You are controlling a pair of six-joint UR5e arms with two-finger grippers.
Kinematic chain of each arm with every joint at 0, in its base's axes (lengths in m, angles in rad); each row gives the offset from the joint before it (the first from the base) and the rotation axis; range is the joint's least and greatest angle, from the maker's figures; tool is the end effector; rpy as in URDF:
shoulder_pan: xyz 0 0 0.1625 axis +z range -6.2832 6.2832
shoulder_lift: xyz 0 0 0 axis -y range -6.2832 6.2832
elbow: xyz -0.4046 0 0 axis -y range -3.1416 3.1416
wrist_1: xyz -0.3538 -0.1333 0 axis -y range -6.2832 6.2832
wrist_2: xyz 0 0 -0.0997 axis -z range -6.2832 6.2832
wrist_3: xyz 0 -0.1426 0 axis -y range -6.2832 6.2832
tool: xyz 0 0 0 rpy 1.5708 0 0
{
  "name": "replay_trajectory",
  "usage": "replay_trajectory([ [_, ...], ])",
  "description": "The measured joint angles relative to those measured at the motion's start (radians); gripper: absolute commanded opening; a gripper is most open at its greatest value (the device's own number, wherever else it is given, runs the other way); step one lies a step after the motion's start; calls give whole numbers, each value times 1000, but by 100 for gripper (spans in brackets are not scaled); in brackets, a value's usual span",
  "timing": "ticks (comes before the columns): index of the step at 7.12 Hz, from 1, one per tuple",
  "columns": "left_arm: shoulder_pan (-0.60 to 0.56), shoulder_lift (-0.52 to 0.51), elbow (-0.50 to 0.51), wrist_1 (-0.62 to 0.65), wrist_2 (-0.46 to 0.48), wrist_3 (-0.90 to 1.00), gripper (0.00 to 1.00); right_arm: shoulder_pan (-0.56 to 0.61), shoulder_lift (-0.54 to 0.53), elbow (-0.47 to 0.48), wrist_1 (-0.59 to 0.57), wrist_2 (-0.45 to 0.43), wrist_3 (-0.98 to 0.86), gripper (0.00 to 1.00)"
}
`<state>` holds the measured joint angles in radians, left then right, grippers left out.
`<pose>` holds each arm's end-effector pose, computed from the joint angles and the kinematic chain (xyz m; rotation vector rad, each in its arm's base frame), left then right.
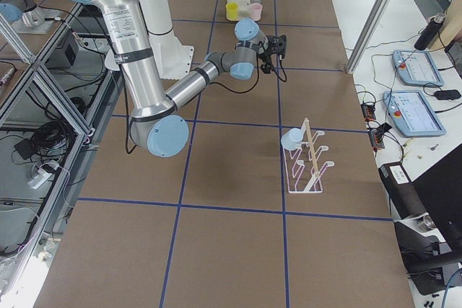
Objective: Transfer IKEA cup to right arm and place on rack
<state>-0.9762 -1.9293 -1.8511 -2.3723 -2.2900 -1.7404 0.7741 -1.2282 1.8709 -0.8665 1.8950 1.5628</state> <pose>0.2729 -0.4738 0.2455 -0.0023 1.4862 -0.4125 -0.3483 -0.4634 0.2643 0.2576 -1.3471 0.4255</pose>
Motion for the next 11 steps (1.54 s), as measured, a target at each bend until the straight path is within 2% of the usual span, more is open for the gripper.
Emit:
replay_trajectory([
  [2,113,-57,110,-416,195,-342,0,-3,62,37,78,27,299,99],
  [4,145,-65,187,-732,329,-538,0,-17,79,28,260,29,534,99],
  [5,178,-82,222,-851,402,-627,0,-28,87,24,330,26,602,99],
  [7,283,-168,282,-974,532,-724,0,-39,99,8,487,21,701,99],
  [9,323,-197,300,-1025,564,-739,0,-47,101,-3,614,14,763,99],
  [11,333,-204,301,-1035,567,-742,0,-48,109,-6,660,-15,797,99],
])
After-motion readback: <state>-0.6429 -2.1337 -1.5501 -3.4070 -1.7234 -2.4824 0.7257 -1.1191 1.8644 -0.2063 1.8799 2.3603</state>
